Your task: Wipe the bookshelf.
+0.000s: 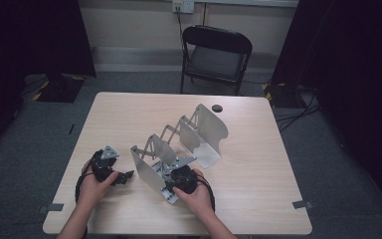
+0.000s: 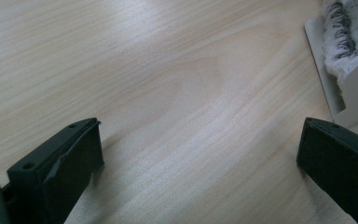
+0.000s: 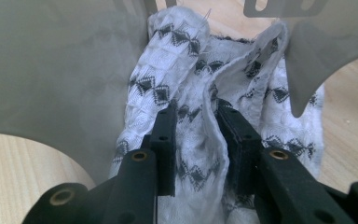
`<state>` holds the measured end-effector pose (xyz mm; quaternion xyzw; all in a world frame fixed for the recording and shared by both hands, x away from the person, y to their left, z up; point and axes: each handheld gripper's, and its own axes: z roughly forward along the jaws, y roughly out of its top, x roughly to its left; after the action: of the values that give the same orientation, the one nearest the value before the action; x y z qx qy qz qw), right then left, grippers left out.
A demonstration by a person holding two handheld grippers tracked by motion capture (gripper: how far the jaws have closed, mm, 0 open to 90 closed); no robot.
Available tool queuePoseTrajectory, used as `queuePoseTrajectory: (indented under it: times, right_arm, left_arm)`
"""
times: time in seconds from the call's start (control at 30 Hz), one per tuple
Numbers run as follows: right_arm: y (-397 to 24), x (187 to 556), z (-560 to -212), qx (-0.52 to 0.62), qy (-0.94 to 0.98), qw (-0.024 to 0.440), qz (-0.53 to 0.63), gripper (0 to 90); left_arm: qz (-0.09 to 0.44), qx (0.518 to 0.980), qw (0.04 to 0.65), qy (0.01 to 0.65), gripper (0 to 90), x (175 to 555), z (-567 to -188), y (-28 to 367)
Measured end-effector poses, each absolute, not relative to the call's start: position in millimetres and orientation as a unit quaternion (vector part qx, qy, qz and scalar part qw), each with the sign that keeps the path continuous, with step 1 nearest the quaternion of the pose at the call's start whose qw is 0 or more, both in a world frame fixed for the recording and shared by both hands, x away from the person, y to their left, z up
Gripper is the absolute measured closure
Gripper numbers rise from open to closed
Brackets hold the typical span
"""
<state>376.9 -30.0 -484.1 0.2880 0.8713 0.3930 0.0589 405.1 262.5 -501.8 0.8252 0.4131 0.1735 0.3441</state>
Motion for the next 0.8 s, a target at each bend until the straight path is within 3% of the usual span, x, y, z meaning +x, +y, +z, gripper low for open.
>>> queuePoseTrajectory:
  times: [0.4, 0.57, 0.7, 0.8]
  right_arm:
    - [-54, 359, -485, 0.287, 0.874, 0.054, 0.389, 67.0]
    - [-62, 357, -479, 0.304, 0.860, 0.084, 0.400, 37.5]
    - [-56, 362, -481, 0.308, 0.860, 0.093, 0.395, 24.7]
    - [-50, 364, -491, 0.313, 0.865, 0.084, 0.382, 22.6]
  left_arm:
    - [0.173, 0.825, 0.344, 0.413, 0.0, 405, -502, 262]
    - [0.174, 0.825, 0.344, 0.413, 0.0, 405, -502, 263]
    - [0.173, 0.825, 0.344, 0.413, 0.0, 405, -502, 262]
    - [0.173, 0.825, 0.344, 0.413, 0.0, 405, -502, 263]
